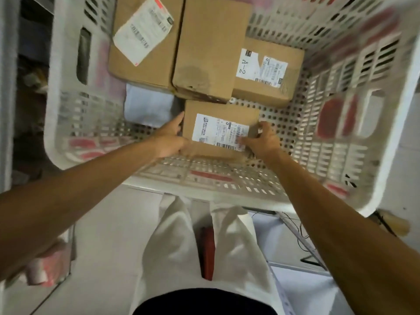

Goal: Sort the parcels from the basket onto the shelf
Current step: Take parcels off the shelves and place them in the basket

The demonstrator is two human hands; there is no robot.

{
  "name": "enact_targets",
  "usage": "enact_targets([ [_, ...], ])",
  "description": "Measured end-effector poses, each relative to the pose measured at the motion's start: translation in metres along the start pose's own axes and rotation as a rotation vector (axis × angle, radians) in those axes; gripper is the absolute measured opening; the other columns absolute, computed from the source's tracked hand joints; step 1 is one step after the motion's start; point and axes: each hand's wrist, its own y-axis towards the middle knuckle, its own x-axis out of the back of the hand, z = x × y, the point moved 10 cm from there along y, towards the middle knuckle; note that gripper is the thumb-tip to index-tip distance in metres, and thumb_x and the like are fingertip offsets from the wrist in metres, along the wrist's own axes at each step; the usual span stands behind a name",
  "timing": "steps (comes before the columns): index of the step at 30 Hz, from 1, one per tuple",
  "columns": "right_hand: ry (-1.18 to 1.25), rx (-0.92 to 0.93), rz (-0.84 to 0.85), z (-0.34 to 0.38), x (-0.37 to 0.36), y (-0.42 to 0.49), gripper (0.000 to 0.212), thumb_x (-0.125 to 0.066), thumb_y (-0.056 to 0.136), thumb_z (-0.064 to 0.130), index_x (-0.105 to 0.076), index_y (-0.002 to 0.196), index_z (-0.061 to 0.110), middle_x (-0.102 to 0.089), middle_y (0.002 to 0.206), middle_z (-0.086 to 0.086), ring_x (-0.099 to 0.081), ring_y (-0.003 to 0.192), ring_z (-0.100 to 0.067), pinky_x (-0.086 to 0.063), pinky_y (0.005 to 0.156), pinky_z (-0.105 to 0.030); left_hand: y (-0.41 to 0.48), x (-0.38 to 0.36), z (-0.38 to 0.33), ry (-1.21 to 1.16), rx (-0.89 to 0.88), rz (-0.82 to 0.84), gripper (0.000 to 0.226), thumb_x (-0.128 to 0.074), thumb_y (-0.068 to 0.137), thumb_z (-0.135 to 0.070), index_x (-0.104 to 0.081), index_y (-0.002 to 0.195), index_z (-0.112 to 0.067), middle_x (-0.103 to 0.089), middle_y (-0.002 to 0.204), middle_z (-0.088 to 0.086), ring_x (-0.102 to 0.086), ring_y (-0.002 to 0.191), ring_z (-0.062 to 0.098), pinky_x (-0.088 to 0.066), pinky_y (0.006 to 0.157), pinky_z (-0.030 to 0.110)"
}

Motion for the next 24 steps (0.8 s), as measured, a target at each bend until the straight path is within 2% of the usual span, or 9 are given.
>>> enact_targets([
  [2, -0.001, -0.014, -0.005, -0.008, -0.010, 0.016, 0.064, -0.076, 0.081, 0.014, -0.038, 0.132, 0.013, -0.060, 0.107, -0.004, -0.062, 0.065, -0.011, -0.051, 0.046, -0.020, 0.009, -0.006, -0.005, 0.036, -0.071, 0.066, 0.105, -0.065, 0.078, 0.011, -0.004, 0.152, -0.033, -0.039, 0.148, 0.003, -0.048, 0.127, 0.019, -0.050, 0.091, 0.034],
  [4, 0.009, -0.043, -0.008, -0.014, -0.024, 0.031, 0.058, -0.076, 0.081, 0.015, -0.039, 0.127, 0.014, -0.061, 0.117, -0.007, -0.067, 0.074, -0.016, -0.057, 0.058, -0.026, 0.016, -0.019, -0.009, 0.194, -0.200, 0.163, 0.102, -0.062, 0.081, 0.012, 0.003, 0.150, -0.025, -0.018, 0.153, 0.002, -0.033, 0.134, -0.002, -0.041, 0.100, 0.018],
  [5, -0.008, -0.042, -0.023, -0.014, -0.029, 0.038, 0.057, -0.075, 0.082, 0.017, -0.039, 0.126, 0.014, -0.062, 0.118, -0.009, -0.068, 0.080, -0.020, -0.060, 0.066, -0.032, 0.022, -0.019, -0.006, 0.330, -0.225, 0.143, 0.099, -0.062, 0.082, 0.010, 0.006, 0.150, -0.017, -0.013, 0.152, 0.006, -0.026, 0.136, -0.003, -0.035, 0.102, 0.013],
  [8, -0.089, -0.017, -0.085, -0.005, -0.037, 0.053, 0.058, -0.074, 0.083, 0.024, -0.039, 0.128, 0.016, -0.063, 0.117, -0.008, -0.068, 0.088, -0.024, -0.059, 0.075, -0.038, 0.038, 0.001, 0.019, 0.651, -0.101, 0.027, 0.090, -0.064, 0.084, -0.002, -0.003, 0.151, -0.008, -0.009, 0.150, 0.015, -0.018, 0.141, 0.025, -0.026, 0.106, 0.020],
  [10, -0.160, -0.014, -0.117, -0.001, -0.039, 0.057, 0.059, -0.074, 0.083, 0.029, -0.039, 0.129, 0.017, -0.061, 0.110, -0.002, -0.063, 0.082, -0.019, -0.055, 0.064, -0.028, 0.040, -0.001, 0.036, 0.758, -0.069, 0.121, 0.094, -0.062, 0.088, -0.011, 0.007, 0.152, -0.013, 0.004, 0.152, 0.012, -0.019, 0.139, 0.028, -0.036, 0.108, 0.035],
  [13, -0.221, -0.020, -0.155, 0.000, -0.037, 0.051, 0.059, -0.071, 0.086, 0.031, -0.037, 0.133, 0.018, -0.058, 0.107, -0.002, -0.055, 0.076, -0.015, -0.049, 0.058, -0.025, 0.040, 0.001, 0.044, 0.944, -0.047, 0.203, 0.093, -0.056, 0.093, -0.020, 0.018, 0.149, -0.016, 0.014, 0.152, 0.005, -0.033, 0.131, 0.034, -0.040, 0.101, 0.037],
  [17, 0.043, -0.110, -0.008, -0.005, -0.053, 0.040, 0.051, -0.067, 0.088, 0.014, -0.038, 0.130, 0.014, -0.063, 0.114, -0.010, -0.066, 0.089, -0.023, -0.059, 0.079, -0.041, 0.032, 0.007, 0.028, 1.059, -0.052, 0.155, 0.078, -0.050, 0.095, -0.024, 0.002, 0.151, -0.011, 0.007, 0.154, 0.013, -0.019, 0.140, 0.037, -0.027, 0.112, 0.041],
  [21, 0.324, -0.179, 0.114, -0.001, -0.070, 0.017, 0.040, -0.060, 0.091, 0.008, -0.039, 0.125, 0.006, -0.063, 0.102, -0.010, -0.063, 0.075, -0.018, -0.058, 0.060, -0.033, 0.013, 0.017, 0.001, 1.047, -0.201, 0.136, 0.057, -0.052, 0.094, -0.017, -0.032, 0.146, -0.008, -0.015, 0.156, 0.013, -0.024, 0.142, 0.030, -0.027, 0.114, 0.040],
  [24, 0.459, -0.127, 0.151, 0.006, -0.070, 0.000, 0.017, -0.054, 0.095, 0.007, -0.050, 0.112, 0.009, -0.063, 0.100, -0.010, -0.060, 0.082, -0.023, -0.051, 0.058, -0.027, 0.001, 0.028, -0.013, 1.064, -0.246, 0.094, 0.051, -0.049, 0.094, -0.021, -0.039, 0.144, -0.018, -0.034, 0.152, 0.004, -0.036, 0.136, 0.023, -0.032, 0.111, 0.036],
])
